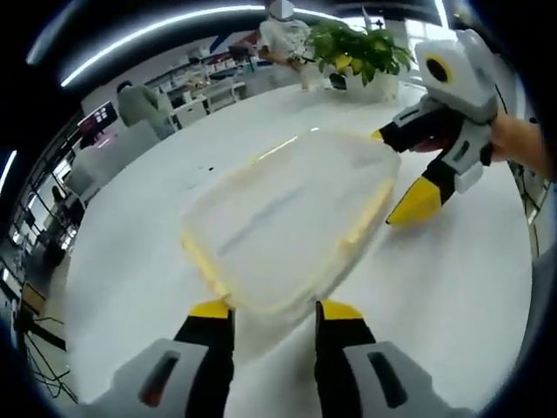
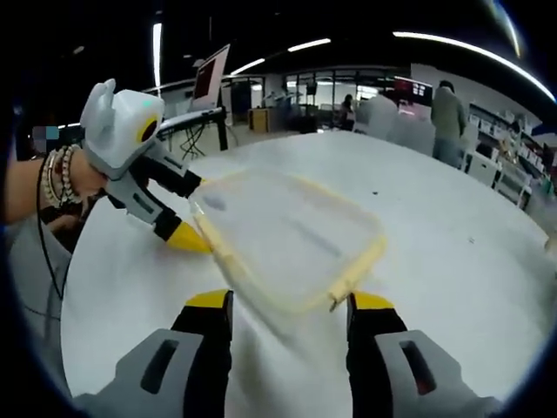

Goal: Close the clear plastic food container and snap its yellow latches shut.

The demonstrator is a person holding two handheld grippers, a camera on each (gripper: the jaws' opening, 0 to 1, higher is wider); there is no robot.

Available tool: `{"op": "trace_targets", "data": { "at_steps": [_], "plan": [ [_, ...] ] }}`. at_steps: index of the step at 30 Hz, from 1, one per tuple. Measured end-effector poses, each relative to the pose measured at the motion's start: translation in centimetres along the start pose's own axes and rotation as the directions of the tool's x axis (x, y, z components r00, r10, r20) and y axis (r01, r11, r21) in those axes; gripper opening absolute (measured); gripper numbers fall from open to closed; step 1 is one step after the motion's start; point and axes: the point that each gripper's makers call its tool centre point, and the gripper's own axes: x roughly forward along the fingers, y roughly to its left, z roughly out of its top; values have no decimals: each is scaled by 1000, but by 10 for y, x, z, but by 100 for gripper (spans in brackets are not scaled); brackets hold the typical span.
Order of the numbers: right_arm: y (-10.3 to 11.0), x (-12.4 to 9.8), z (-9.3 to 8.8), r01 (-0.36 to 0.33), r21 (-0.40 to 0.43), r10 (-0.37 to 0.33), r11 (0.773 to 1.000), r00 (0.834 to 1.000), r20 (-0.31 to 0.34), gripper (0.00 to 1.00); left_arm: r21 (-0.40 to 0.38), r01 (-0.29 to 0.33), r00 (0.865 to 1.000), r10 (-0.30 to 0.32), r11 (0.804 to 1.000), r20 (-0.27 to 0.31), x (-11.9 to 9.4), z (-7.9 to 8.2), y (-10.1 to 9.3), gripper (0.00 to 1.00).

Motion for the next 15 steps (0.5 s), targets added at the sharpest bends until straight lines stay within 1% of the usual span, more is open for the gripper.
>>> {"op": "trace_targets", "data": {
  "at_steps": [2,4,7,9,10,12,14,15],
  "plan": [
    [1,-2,-4,5,1,-5,1000,1000,-9,51,-12,-8,1000,8,1000,6,-4,-1,3,29],
    [2,-7,-9,15,22,-14,1000,1000,-19,52,-32,-9,1000,9,999,-2,-8,-5,4,27],
    [6,-16,-11,12,42,-12,999,1000,-4,53,-45,-14,1000,15,999,11,-18,-5,3,27],
    [7,-23,-11,20,44,-20,999,1000,-2,53,-55,-11,999,14,998,52,-28,1,0,27],
    [7,-27,-11,24,45,-24,999,1000,0,53,-63,-5,996,10,998,88,-35,7,-3,28],
    [9,-37,-10,27,51,-28,998,1000,11,54,-57,11,992,-3,998,130,-49,13,-9,30],
    [10,-46,-5,36,59,-38,998,999,33,55,-40,17,988,-10,999,154,-60,17,-12,33],
    [10,-50,-3,40,63,-43,997,998,44,55,-43,13,988,-7,999,155,-65,17,-12,34]
  ]
}}
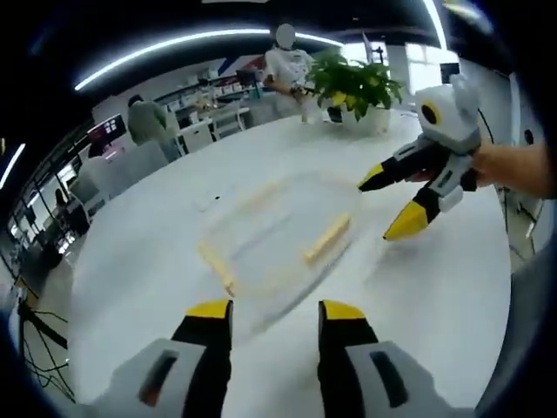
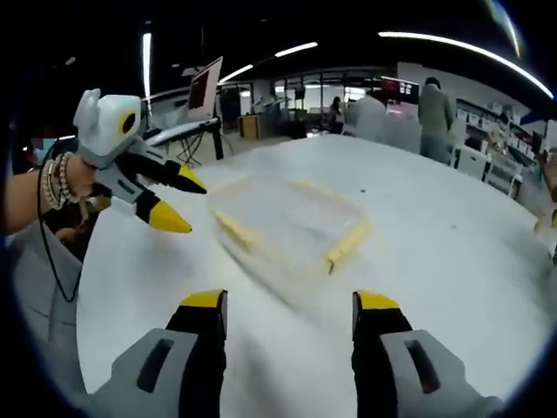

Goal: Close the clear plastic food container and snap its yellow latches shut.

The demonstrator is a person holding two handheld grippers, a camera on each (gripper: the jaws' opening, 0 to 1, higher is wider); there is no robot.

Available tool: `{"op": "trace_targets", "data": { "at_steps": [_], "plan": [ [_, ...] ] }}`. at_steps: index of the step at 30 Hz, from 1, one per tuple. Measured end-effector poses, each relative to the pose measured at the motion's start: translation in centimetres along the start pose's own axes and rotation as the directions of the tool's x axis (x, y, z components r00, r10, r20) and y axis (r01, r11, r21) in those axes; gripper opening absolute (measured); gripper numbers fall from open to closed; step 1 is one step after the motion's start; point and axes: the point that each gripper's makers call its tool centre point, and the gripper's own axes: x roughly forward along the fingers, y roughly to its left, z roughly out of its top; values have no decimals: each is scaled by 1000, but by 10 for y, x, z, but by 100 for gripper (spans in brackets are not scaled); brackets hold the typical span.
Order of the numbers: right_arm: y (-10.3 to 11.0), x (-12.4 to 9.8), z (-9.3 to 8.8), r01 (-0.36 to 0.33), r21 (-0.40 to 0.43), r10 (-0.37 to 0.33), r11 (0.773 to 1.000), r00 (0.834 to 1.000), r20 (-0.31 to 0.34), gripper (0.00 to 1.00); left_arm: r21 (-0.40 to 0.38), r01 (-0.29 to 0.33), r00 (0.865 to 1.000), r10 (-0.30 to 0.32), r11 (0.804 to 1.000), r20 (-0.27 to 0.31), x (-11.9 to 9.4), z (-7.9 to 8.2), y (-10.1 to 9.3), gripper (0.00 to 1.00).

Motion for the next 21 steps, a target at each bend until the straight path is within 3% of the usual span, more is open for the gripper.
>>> {"op": "trace_targets", "data": {
  "at_steps": [2,4,5,8,9,11,15,21],
  "plan": [
    [5,-14,7,4,7,-4,1000,1000,28,56,-24,-16,1000,17,1000,18,-17,8,2,34],
    [8,-26,13,15,-9,-15,1000,999,46,57,-36,-22,994,25,999,106,-36,26,0,37],
    [9,-32,14,23,-20,-22,1000,999,49,58,-41,-20,992,25,999,125,-44,30,-2,38],
    [9,-53,13,65,-37,-64,997,997,33,58,-63,-19,994,26,998,106,-75,28,-9,39],
    [11,-62,13,76,-33,-75,997,996,41,58,-86,-14,993,24,996,119,-90,27,-13,40],
    [17,-77,13,86,-29,-84,996,995,60,59,-139,-10,978,39,990,204,-115,30,-16,42],
    [27,-104,10,134,-21,-132,991,989,67,59,-208,-13,970,62,978,233,-152,14,-17,41],
    [53,-133,13,134,26,-136,991,983,122,61,-261,-91,970,144,961,194,-206,-36,-16,41]
  ]
}}
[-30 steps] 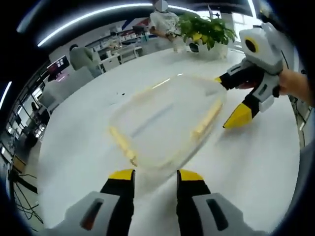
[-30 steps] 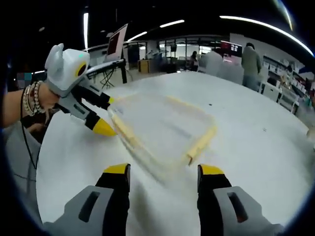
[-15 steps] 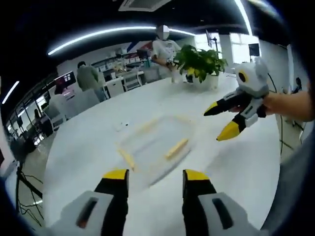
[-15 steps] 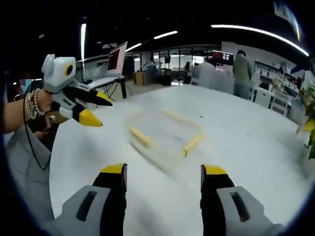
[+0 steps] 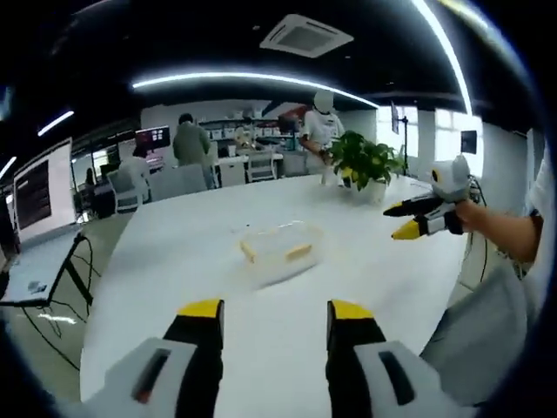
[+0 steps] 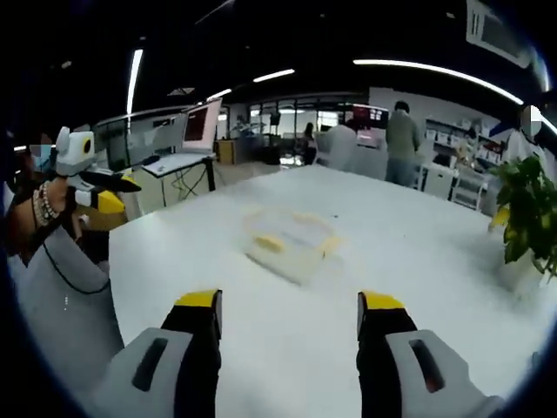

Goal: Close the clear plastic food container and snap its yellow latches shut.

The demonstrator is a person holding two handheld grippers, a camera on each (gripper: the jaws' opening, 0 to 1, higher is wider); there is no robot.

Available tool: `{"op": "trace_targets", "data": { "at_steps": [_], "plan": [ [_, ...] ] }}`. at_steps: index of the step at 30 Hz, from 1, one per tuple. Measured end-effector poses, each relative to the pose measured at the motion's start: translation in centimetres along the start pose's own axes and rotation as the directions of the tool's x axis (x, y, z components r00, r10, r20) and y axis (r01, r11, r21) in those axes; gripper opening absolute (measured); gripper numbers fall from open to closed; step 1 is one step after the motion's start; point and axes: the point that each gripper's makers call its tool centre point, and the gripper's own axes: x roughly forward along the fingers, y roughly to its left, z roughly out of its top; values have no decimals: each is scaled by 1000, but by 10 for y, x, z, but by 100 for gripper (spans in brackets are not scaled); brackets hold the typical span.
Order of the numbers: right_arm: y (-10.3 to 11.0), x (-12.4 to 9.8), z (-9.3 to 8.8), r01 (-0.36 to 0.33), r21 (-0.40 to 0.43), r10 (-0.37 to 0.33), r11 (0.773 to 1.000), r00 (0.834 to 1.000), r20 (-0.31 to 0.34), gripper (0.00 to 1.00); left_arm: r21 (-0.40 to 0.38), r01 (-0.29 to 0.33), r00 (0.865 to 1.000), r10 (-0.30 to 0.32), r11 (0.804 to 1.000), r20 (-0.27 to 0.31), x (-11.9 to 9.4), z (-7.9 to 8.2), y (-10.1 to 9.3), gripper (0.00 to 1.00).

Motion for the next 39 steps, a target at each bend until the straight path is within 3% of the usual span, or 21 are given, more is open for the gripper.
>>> {"op": "trace_targets", "data": {
  "at_steps": [4,8,10,12,17,18,19,21,24,25,27,28,29,31,34,35,36,38,39],
  "plan": [
    [22,-30,-8,6,-45,-7,999,1000,-7,67,-81,-12,998,17,997,63,-35,-7,1,43],
    [40,-62,-18,26,-43,-25,999,1000,15,68,-2,-62,988,62,998,139,-62,-14,2,47],
    [47,-75,-25,46,-35,-45,998,999,30,68,11,-35,989,33,999,144,-70,-23,-7,49],
    [56,-85,-31,62,-22,-61,998,997,55,69,28,8,989,-12,1000,149,-74,-30,-17,49],
    [71,-99,-47,87,30,-89,996,993,72,73,-62,58,989,-49,996,136,-76,-54,-30,52],
    [72,-100,-50,94,32,-96,995,993,67,72,-153,87,975,-53,984,214,-78,-43,-29,49],
    [73,-102,-54,104,37,-105,994,993,53,72,-150,94,973,-59,984,225,-78,-43,-29,51],
    [72,-104,-68,134,81,-134,988,991,-11,68,-164,86,978,-52,983,201,-77,-46,-25,56],
    [61,-108,-61,198,210,-208,957,978,25,55,-149,115,976,-84,982,201,-76,-44,-31,56],
    [63,-109,-59,190,263,-205,946,978,31,55,-149,130,975,-98,980,201,-74,-43,-34,56],
    [68,-108,-52,173,285,-198,943,978,63,62,-174,175,969,-138,969,203,-71,-43,-44,59],
    [72,-108,-48,167,280,-195,945,978,73,65,-194,196,961,-148,961,235,-68,-37,-48,60],
    [76,-107,-46,165,275,-192,947,979,75,65,-137,165,961,-129,977,245,-68,-34,-45,62],
    [86,-102,-42,167,246,-191,955,979,75,67,-173,160,953,-106,972,285,-66,-27,-44,60],
    [103,-89,-42,146,208,-162,967,985,61,70,-350,223,942,-108,910,319,-59,-20,-50,57],
    [107,-85,-44,141,188,-154,972,987,52,72,-361,224,940,-104,905,324,-58,-19,-50,57],
    [112,-78,-50,132,149,-137,980,990,26,74,-339,219,941,-106,915,321,-55,-19,-50,56],
    [115,-73,-61,145,79,-142,986,989,-37,83,-272,121,965,-49,955,259,-53,-29,-39,52],
    [112,-73,-68,162,0,-161,987,983,-88,85,-244,111,966,-47,963,256,-51,-29,-38,50]
  ]
}}
